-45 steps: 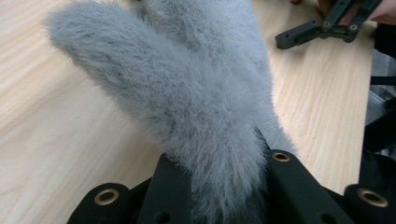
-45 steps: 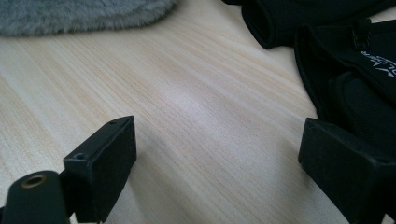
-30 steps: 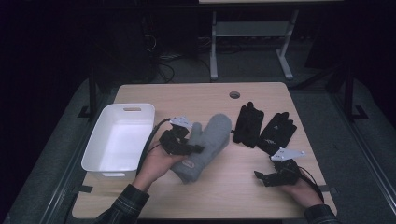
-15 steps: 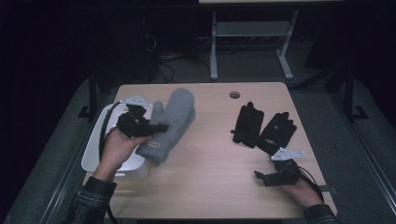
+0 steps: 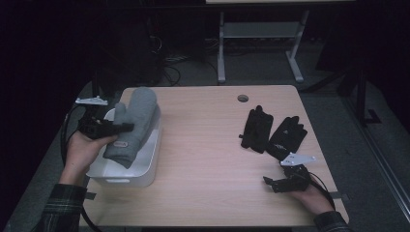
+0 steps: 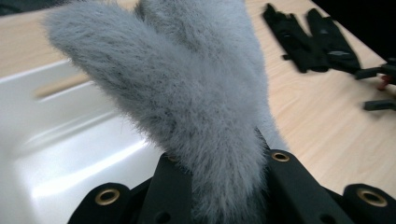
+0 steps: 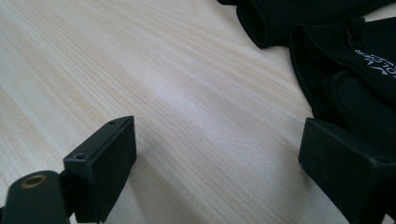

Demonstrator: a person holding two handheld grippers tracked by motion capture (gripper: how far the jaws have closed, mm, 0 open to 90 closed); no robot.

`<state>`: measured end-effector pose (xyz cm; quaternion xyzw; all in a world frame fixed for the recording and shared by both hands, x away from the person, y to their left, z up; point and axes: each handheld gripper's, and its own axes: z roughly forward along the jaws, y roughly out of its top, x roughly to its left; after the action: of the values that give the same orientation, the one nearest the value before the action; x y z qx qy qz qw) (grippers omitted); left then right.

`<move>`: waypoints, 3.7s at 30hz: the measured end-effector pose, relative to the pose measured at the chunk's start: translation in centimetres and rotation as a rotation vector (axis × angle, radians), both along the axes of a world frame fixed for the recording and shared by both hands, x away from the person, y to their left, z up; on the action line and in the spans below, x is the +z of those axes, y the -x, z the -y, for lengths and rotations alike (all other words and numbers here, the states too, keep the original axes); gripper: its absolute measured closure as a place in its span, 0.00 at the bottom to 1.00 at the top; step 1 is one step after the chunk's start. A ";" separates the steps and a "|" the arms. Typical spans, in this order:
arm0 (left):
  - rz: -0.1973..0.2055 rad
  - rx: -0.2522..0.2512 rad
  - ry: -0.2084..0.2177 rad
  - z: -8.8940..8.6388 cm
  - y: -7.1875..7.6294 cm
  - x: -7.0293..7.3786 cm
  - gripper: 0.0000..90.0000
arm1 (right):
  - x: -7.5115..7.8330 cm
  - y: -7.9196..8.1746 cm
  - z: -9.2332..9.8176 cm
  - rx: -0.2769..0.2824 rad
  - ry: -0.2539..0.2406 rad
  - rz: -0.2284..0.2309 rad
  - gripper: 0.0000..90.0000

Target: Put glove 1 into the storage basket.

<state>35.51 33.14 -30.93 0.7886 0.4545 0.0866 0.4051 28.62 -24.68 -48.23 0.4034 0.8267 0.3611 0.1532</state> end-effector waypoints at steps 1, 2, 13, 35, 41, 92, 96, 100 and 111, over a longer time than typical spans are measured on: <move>-0.010 0.007 0.004 -0.4 -0.1 -0.4 0.87 | 0.0 0.0 0.0 0.000 0.000 0.000 0.12; -0.020 0.012 0.006 -0.7 -0.1 -0.8 0.88 | 0.0 0.0 0.0 -0.001 0.000 -0.001 0.12; -0.168 0.034 0.002 -1.8 -2.3 -6.6 0.87 | 0.0 0.0 0.0 -0.004 0.000 -0.001 0.12; -0.208 -0.020 -0.243 0.3 -4.0 -10.2 0.17 | 0.0 0.0 0.0 -0.005 0.001 0.000 0.12; -0.174 0.018 -0.236 -0.4 -3.9 -9.6 0.15 | 0.0 0.0 0.0 -0.006 0.001 0.000 0.12; -0.070 0.034 -0.206 0.2 -2.9 -7.7 0.99 | 0.0 0.0 0.0 -0.005 0.001 0.001 0.12; -0.035 0.033 -0.197 -0.1 -2.4 -6.3 0.99 | 0.0 0.0 0.0 -0.005 0.001 0.001 0.12; -0.015 0.015 -0.180 0.2 -1.8 -5.5 0.99 | 0.0 0.0 0.0 -0.006 0.001 0.000 0.12; -0.119 -0.071 -0.109 1.9 -1.8 -8.6 0.88 | 0.0 0.0 0.0 -0.005 0.001 0.000 0.12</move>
<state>37.34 31.24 -39.49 0.8287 0.4443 0.0496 0.3367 28.64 -24.69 -48.23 0.4056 0.8258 0.3603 0.1542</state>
